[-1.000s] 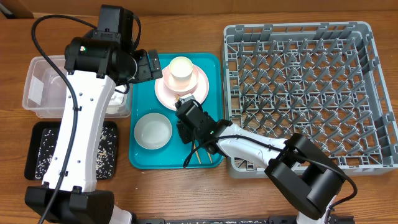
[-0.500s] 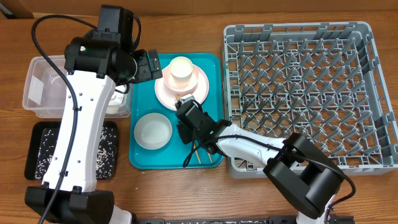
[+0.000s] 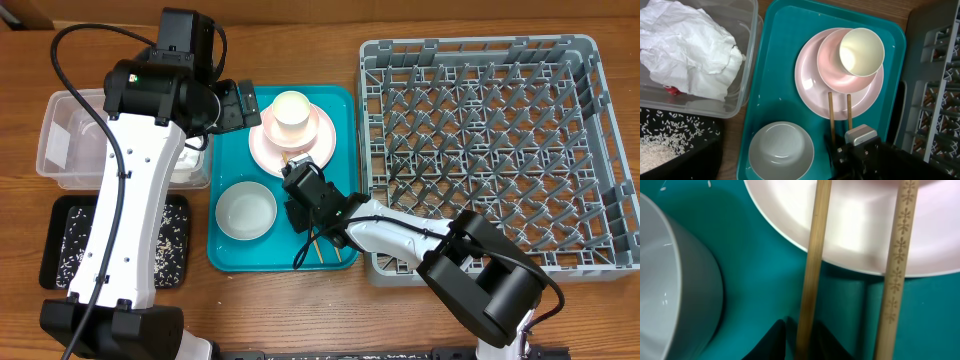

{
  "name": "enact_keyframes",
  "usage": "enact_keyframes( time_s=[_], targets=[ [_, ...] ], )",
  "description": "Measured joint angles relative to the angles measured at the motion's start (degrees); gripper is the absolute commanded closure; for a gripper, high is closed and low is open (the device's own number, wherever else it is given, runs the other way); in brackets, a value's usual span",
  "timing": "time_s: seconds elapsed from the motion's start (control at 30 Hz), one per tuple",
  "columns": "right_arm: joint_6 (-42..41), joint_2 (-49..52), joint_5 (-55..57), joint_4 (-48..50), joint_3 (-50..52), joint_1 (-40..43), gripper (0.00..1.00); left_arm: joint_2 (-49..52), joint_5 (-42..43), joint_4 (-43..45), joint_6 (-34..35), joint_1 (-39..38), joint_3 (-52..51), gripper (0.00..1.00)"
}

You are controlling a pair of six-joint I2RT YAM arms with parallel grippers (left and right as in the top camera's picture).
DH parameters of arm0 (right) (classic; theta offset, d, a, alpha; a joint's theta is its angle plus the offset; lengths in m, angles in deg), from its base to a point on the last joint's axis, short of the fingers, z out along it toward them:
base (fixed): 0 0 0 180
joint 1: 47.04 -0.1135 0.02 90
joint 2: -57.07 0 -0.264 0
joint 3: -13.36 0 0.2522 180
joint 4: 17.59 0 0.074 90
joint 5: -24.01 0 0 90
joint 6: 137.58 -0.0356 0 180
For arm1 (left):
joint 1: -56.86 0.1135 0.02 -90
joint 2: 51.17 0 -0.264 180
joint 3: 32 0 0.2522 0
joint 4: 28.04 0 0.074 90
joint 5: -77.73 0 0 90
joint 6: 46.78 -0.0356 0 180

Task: Sort waste into correct bins and load items into the dishwasher
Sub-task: 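Carry the chopstick right and release it into the grey dish rack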

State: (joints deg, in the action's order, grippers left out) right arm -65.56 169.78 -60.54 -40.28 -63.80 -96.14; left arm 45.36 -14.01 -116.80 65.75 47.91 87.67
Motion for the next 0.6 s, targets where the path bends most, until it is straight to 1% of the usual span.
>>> enact_keyframes(
  time_s=[0.13,0.2,0.37,0.6],
  targets=[
    [0.0,0.0,-1.9,0.3,0.0,0.0,0.87,0.0,0.0,0.0,0.0,0.0,0.0,0.0],
    [0.2,0.0,-3.3,0.3,0.0,0.0,0.95,0.0,0.0,0.0,0.0,0.0,0.0,0.0],
    [0.0,-1.9,-5.3,0.3,0.0,0.0,0.96,0.0,0.0,0.0,0.0,0.0,0.0,0.0],
    [0.0,-10.1,-6.1,0.3,0.0,0.2,0.96,0.0,0.0,0.0,0.0,0.0,0.0,0.0]
  ],
)
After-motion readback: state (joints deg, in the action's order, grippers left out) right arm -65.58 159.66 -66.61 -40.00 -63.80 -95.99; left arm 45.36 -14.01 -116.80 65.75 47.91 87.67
